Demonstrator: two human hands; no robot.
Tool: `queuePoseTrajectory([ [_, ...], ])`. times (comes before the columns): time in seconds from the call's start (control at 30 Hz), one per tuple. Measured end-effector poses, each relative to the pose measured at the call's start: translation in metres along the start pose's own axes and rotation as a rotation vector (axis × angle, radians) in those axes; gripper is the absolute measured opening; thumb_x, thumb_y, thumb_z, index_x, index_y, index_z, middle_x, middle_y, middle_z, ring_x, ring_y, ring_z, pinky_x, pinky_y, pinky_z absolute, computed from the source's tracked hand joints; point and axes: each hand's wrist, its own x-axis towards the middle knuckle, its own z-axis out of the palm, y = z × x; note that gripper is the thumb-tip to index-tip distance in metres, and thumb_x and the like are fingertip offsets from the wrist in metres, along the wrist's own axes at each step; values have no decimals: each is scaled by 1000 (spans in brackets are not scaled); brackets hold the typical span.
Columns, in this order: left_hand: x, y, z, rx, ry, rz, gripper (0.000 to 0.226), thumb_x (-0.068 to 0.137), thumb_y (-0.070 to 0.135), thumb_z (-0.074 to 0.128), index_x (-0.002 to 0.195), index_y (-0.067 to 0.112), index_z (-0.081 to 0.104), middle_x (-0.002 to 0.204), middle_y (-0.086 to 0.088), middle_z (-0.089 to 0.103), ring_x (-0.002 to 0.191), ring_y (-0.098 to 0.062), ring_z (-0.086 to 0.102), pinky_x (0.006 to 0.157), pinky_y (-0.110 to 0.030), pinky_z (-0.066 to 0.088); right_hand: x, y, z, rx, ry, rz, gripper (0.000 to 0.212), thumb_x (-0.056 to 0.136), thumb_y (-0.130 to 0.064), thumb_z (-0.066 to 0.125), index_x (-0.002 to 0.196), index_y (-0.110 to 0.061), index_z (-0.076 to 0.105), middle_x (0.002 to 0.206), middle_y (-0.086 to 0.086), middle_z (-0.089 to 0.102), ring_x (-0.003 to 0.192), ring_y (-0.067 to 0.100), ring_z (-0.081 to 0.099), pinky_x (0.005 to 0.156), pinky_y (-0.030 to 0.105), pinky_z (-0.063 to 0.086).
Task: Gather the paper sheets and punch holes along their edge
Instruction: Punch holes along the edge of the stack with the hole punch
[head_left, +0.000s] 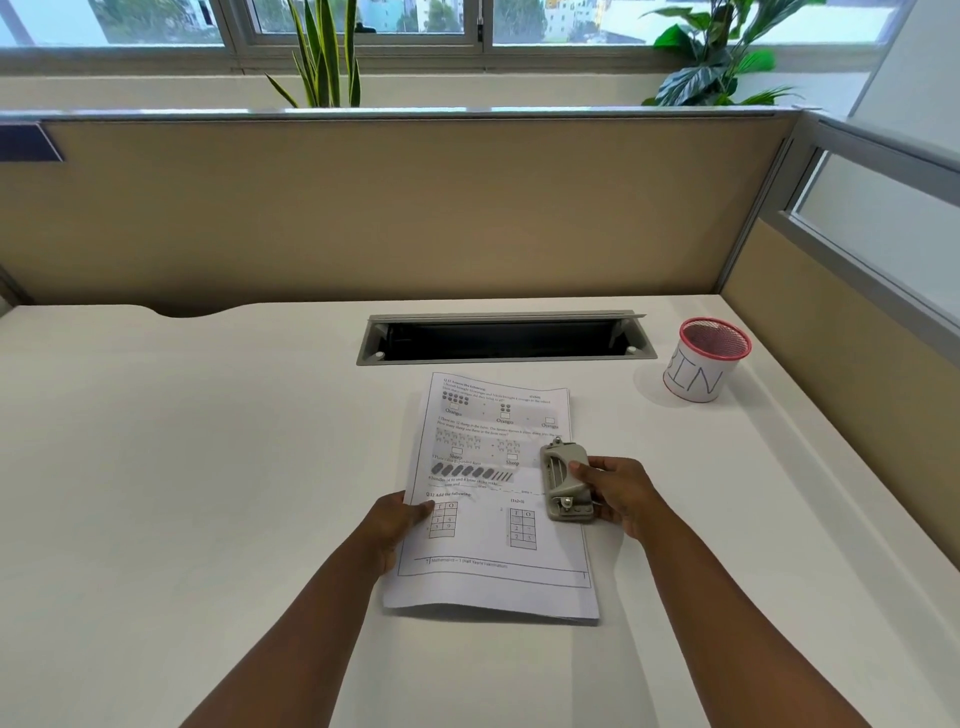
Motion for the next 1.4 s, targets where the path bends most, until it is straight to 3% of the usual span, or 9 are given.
queuePoseTrajectory([
  [0.23, 6, 2, -6, 21, 44, -11, 38, 90, -1, 53, 127, -10, 50, 130, -28, 55, 117, -43, 54, 102, -49, 43, -6, -3, -9, 113, -37, 49, 15, 87, -11, 61, 99, -1, 62, 72, 12, 63, 57, 20, 62, 43, 27, 55],
  [0.4, 13, 4, -11, 113, 140, -9, 35, 88, -5, 54, 122, -13, 52, 126, -29, 57, 109, -40, 58, 86, -38, 45, -5, -3, -8, 55, -27, 53, 25, 86, -10, 62, 107, 3, 61, 74, 11, 61, 64, 20, 58, 55, 30, 53],
  [0.5, 15, 5, -9, 178, 183, -1, 34, 85, -2, 60, 117, -11, 57, 122, -29, 60, 106, -39, 59, 94, -41, 48, -5, -5, -5, -59, -29, 43, 28, 86, -9, 63, 111, 4, 60, 77, 11, 60, 64, 19, 56, 62, 30, 49],
  [0.67, 4, 20, -13, 983, 336, 50, 49, 79, 41, 67, 110, 5, 55, 116, -14, 63, 105, -32, 62, 85, -36, 51, -3, -8, -5, -107, 6, 33, 28, 85, -9, 64, 109, 5, 62, 97, 21, 61, 83, 28, 58, 65, 32, 49],
  [0.8, 13, 34, -6, 1325, 415, 402, 63, 80, 42, 65, 128, 10, 41, 128, -11, 52, 117, -29, 51, 87, -39, 47, 0, -9, -17, -69, 55, 42, 27, 84, -8, 64, 107, 6, 63, 94, 20, 61, 76, 28, 58, 65, 32, 49],
  [0.97, 30, 64, 53, 1437, -48, 865, 51, 85, 31, 63, 133, 25, 46, 140, -2, 45, 127, -21, 45, 97, -36, 45, 4, -10, -29, -2, 42, 68, 28, 85, -8, 63, 110, 5, 61, 77, 14, 63, 65, 22, 59, 67, 35, 52],
  [1.1, 42, 74, 77, 896, 192, 698, 39, 89, 32, 57, 126, 21, 53, 131, -7, 55, 120, -26, 52, 100, -42, 43, 11, -5, -31, -176, 132, -20, 27, 83, -15, 65, 105, 2, 66, 98, 20, 69, 91, 35, 65, 89, 48, 52],
  [1.17, 48, 73, 69, 646, 413, 521, 41, 87, 29, 58, 126, 16, 53, 129, -13, 56, 120, -32, 51, 100, -46, 40, 15, -5, -33, -379, 257, -90, 27, 84, -23, 63, 102, -4, 69, 102, 17, 70, 99, 34, 63, 85, 39, 52],
  [1.4, 58, 48, 39, 690, 558, 174, 56, 84, 29, 58, 134, 9, 43, 136, -20, 45, 129, -38, 38, 105, -47, 30, 15, -13, -30, -721, 386, -87, 29, 91, -24, 51, 102, -1, 65, 106, 18, 68, 102, 33, 60, 69, 25, 35],
])
